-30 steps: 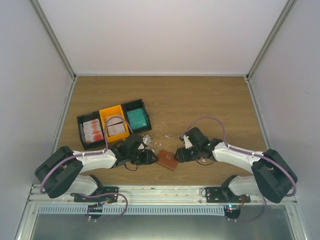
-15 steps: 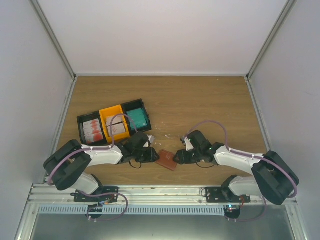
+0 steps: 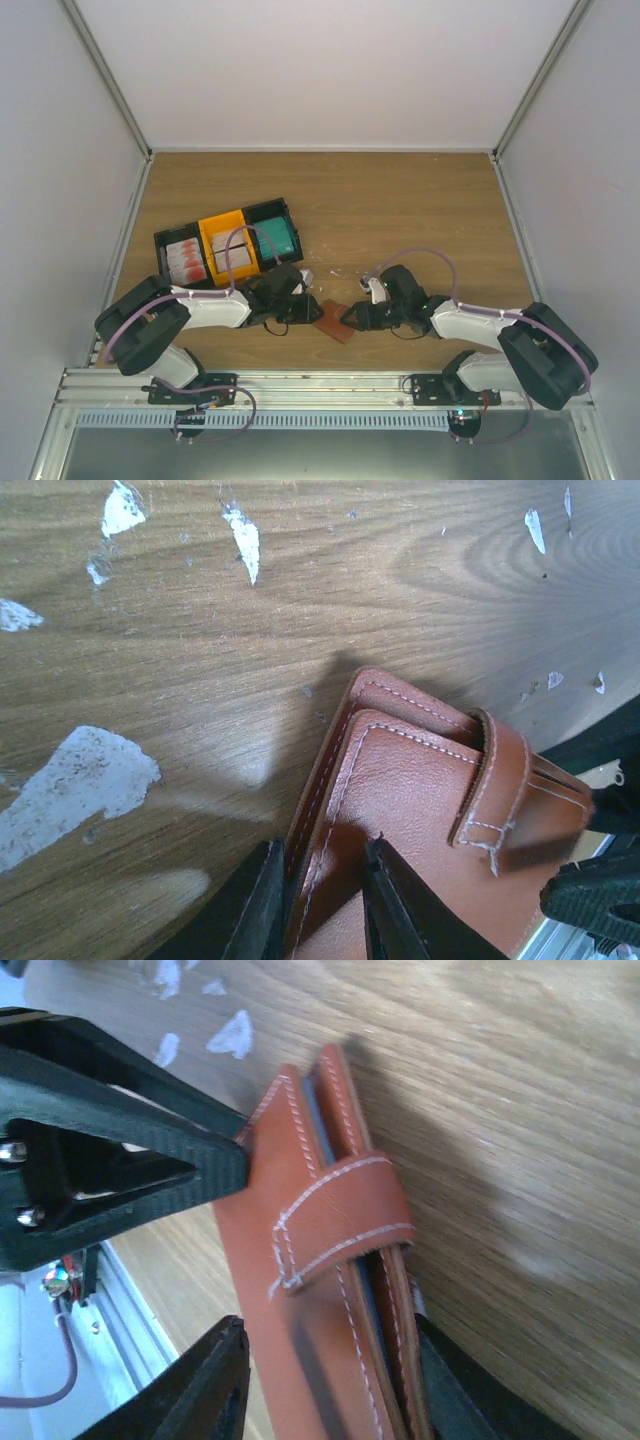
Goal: Put the credit cards into the card holder
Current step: Open the card holder at the center of the board.
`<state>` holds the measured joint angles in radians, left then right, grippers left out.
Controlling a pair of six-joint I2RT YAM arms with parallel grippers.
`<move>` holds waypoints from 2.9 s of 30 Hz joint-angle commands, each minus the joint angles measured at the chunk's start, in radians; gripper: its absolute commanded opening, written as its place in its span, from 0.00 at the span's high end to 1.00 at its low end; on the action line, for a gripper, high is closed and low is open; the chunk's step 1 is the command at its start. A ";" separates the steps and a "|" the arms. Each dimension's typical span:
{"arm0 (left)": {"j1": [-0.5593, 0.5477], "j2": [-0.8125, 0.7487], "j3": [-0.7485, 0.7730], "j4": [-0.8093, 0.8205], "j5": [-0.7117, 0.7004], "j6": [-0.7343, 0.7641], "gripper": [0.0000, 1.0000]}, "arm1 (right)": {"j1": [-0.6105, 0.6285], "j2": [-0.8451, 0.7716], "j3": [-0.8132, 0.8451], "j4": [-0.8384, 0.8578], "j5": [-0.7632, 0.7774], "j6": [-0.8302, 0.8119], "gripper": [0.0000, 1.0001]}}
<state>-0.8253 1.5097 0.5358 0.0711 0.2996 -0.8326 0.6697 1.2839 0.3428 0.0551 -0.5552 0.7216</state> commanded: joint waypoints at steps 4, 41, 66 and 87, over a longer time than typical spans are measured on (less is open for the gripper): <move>-0.018 0.059 -0.036 -0.085 -0.069 -0.016 0.76 | -0.007 -0.018 -0.002 0.124 -0.074 0.013 0.72; 0.369 -0.492 0.470 -0.403 0.285 0.003 0.07 | -0.059 -0.307 0.363 0.300 0.085 -1.225 0.99; 0.442 -0.469 0.320 -0.099 0.447 -0.376 0.01 | -0.058 -0.192 0.427 0.234 -0.044 -1.488 0.99; 0.434 -0.408 0.260 0.073 0.589 -0.511 0.60 | -0.029 -0.159 0.435 0.293 -0.053 -1.502 0.94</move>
<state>-0.3832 1.1034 0.8066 0.0631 0.8345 -1.3327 0.6231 1.1210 0.7643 0.2787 -0.6048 -0.7815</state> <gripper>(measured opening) 0.458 0.093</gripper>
